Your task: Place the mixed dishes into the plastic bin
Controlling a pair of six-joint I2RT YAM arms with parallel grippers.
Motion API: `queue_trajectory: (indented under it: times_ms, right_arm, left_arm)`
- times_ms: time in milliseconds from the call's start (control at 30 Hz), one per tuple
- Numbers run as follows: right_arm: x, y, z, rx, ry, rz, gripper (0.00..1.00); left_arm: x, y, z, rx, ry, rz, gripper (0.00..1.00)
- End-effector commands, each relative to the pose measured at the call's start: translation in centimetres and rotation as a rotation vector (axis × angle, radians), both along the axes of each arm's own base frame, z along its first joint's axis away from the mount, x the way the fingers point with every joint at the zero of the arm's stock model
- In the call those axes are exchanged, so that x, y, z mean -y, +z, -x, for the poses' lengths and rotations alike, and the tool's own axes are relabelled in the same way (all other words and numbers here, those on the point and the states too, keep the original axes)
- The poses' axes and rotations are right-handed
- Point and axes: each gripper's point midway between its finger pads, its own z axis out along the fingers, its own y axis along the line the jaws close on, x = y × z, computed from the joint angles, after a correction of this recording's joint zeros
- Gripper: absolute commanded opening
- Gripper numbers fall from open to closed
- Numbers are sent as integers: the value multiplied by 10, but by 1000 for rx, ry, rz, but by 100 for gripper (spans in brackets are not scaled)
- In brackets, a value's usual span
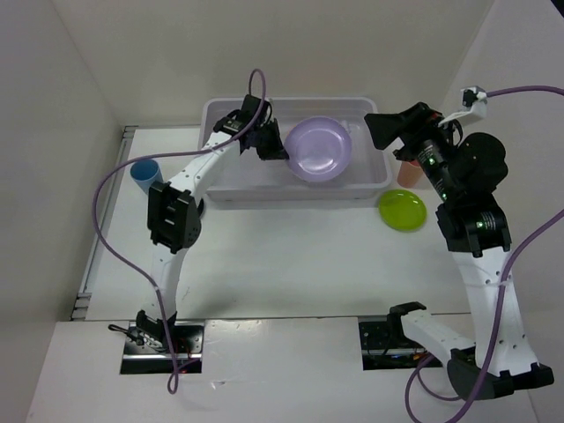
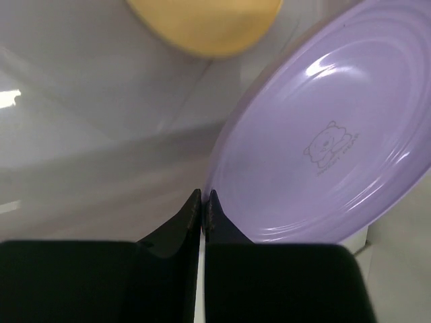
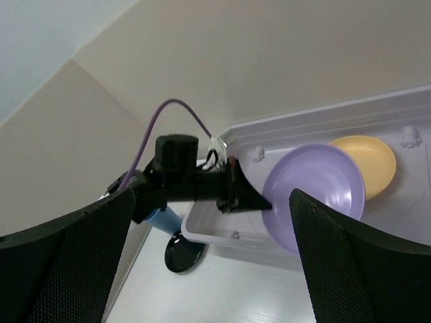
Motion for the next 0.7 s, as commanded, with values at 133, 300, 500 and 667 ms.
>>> queue_trajectory:
  times_ms: [133, 300, 500, 667]
  right_arm:
    - [4, -27, -19, -55, -28, -2, 100]
    - [10, -30, -22, -60, -55, -14, 100]
    - [13, -39, -31, -90, -74, -19, 100]
    - [11, -47, -39, -115, -73, -34, 100]
  left_arm:
    - [-3, 46, -78, 131, 66, 114, 0]
    - [-11, 22, -117, 102, 99, 261, 0]
    - [-8, -9, -132, 84, 112, 300, 0]
    - [-10, -25, -145, 88, 132, 318, 0]
